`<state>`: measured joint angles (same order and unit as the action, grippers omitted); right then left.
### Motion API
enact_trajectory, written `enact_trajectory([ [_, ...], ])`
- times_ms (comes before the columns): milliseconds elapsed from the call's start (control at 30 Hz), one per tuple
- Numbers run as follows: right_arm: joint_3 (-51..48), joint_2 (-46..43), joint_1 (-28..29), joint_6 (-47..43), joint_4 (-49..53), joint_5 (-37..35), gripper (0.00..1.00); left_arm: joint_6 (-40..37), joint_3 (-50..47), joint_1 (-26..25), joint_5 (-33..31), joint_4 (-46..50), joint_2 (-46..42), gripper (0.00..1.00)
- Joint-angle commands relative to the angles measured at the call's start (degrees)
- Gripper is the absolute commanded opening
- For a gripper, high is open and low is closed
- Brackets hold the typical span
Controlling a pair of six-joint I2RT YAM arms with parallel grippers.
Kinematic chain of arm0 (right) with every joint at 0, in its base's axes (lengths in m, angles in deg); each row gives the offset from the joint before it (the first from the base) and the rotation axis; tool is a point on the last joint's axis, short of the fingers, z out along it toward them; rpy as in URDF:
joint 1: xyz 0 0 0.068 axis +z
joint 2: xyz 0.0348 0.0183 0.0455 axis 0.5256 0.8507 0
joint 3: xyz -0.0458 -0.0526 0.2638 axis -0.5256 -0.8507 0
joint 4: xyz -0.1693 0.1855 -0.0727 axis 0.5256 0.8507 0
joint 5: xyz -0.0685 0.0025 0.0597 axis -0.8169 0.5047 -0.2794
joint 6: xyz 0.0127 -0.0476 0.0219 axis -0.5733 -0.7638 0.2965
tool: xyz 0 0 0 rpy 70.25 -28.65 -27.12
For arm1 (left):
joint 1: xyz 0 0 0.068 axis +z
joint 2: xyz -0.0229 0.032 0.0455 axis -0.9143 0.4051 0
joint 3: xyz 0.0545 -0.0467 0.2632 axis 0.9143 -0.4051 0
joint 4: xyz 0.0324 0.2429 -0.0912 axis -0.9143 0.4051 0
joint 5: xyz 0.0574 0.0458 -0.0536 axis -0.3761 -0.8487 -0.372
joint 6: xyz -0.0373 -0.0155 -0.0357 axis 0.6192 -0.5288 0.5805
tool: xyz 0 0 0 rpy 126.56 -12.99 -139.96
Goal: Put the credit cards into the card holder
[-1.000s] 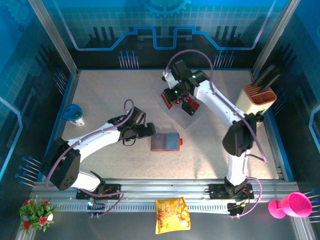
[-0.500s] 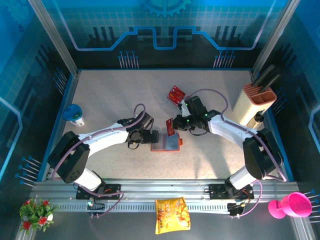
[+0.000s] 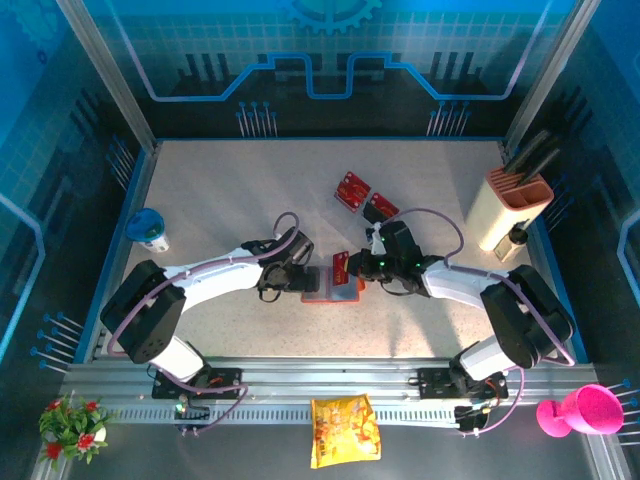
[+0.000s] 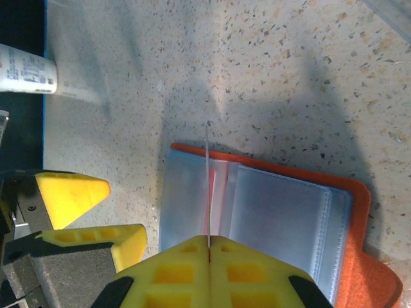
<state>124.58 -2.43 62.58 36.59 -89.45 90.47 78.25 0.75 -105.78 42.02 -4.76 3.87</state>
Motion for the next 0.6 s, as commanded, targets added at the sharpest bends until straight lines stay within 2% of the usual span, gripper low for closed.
enact_trajectory([
  [0, -2.2, -1.0, 0.6, 2.8, -8.7, -0.7, 0.00, -1.5, 1.7, -0.5, -1.6, 1.9, 1.5, 0.99],
  [567, -4.0, 3.8, 2.7, 4.5, -16.1, -1.8, 0.00, -0.8, -1.0, -0.6, -3.1, 2.7, 2.4, 0.99],
])
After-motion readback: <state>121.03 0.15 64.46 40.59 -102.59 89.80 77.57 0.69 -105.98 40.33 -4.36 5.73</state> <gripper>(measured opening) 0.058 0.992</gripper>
